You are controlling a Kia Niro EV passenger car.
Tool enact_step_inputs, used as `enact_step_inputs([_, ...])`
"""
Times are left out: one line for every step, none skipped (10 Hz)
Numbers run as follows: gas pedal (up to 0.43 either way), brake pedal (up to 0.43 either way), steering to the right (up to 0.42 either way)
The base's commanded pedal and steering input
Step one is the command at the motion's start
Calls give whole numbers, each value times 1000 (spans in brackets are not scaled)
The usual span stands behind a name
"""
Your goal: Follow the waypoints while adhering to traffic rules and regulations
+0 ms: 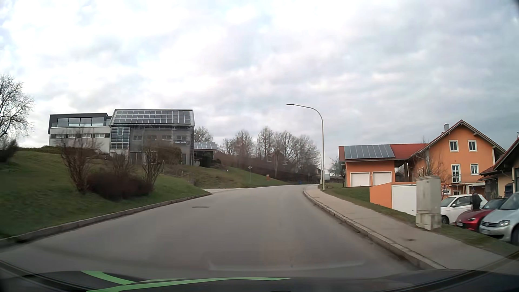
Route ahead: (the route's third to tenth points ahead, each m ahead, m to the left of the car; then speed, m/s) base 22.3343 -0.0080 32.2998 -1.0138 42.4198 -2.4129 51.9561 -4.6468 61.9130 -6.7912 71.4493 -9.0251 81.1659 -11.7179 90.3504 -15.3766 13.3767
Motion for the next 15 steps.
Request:
enact_step_inputs([299,0,18])
enact_step_inputs([299,0,18])
enact_step_inputs([299,0,20])
enact_step_inputs([299,0,24])
enact_step_inputs([299,0,26])
enact_step_inputs([299,0,28])
enact_step_inputs([299,0,28])
enact_step_inputs([299,0,28])
enact_step_inputs([299,0,28])
enact_step_inputs([299,0,28])
enact_step_inputs([299,0,28])
enact_step_inputs([299,0,27])
enact_step_inputs([299,0,25])
enact_step_inputs([299,0,22])
enact_step_inputs([299,0,18])
